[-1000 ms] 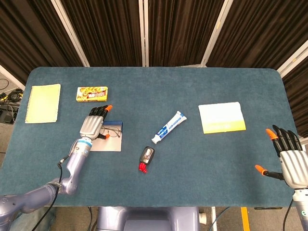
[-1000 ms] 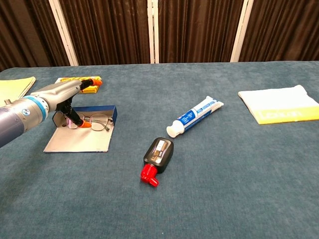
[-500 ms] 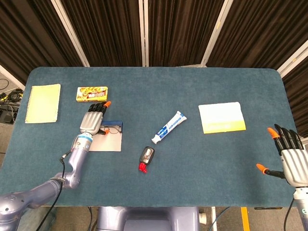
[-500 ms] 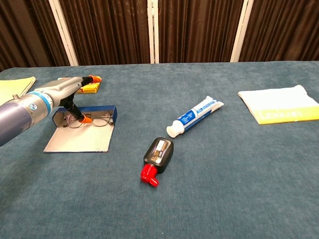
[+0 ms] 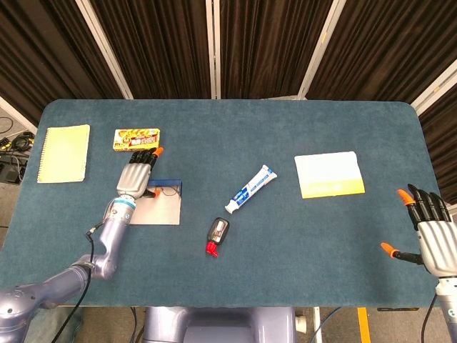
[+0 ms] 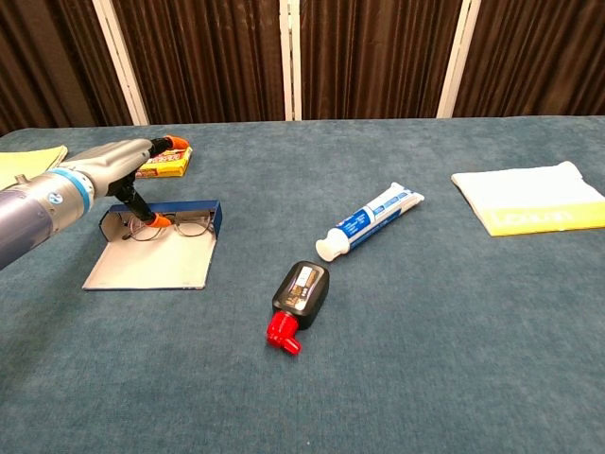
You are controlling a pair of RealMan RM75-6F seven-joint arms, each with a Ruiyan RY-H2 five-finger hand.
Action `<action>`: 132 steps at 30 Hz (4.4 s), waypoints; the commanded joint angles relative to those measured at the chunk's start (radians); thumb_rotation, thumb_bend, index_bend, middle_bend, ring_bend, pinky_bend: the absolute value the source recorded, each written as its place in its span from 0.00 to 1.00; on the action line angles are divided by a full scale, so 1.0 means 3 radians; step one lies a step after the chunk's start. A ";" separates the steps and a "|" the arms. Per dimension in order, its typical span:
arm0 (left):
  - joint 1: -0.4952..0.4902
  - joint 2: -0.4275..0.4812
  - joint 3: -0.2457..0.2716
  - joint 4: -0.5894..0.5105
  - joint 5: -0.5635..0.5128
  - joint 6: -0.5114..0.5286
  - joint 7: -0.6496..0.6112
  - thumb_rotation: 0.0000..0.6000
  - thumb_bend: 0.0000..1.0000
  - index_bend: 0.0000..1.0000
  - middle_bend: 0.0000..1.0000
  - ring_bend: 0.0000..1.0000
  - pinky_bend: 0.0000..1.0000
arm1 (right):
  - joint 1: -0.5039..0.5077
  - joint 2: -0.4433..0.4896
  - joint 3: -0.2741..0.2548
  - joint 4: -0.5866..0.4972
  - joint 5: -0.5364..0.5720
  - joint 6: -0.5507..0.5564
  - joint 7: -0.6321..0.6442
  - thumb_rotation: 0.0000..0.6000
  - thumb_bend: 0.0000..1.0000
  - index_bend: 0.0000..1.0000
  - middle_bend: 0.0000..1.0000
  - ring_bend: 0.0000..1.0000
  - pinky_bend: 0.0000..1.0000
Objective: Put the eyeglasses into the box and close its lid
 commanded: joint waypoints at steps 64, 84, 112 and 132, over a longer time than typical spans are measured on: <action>0.0809 0.0111 0.0616 -0.0668 0.0709 0.0729 0.0004 1.00 0.26 0.38 0.00 0.00 0.00 | -0.0045 0.0111 -0.0069 -0.0027 -0.0232 0.0116 0.0321 1.00 0.00 0.01 0.00 0.00 0.00; 0.0826 0.0095 0.0608 -0.0575 0.0771 0.0701 -0.0078 1.00 0.57 0.40 0.00 0.00 0.00 | -0.0040 0.0104 -0.0070 -0.0024 -0.0228 0.0108 0.0310 1.00 0.00 0.01 0.00 0.00 0.00; 0.0773 0.0193 0.0478 -0.0645 0.0683 0.0621 -0.0087 1.00 0.58 0.55 0.00 0.00 0.00 | -0.0021 0.0082 -0.0076 -0.0022 -0.0209 0.0062 0.0259 1.00 0.00 0.01 0.00 0.00 0.00; 0.0934 0.0679 0.0617 -0.1263 0.0920 0.0928 -0.0079 1.00 0.58 0.67 0.00 0.00 0.00 | -0.0045 0.0102 -0.0082 -0.0037 -0.0258 0.0130 0.0317 1.00 0.00 0.00 0.00 0.00 0.00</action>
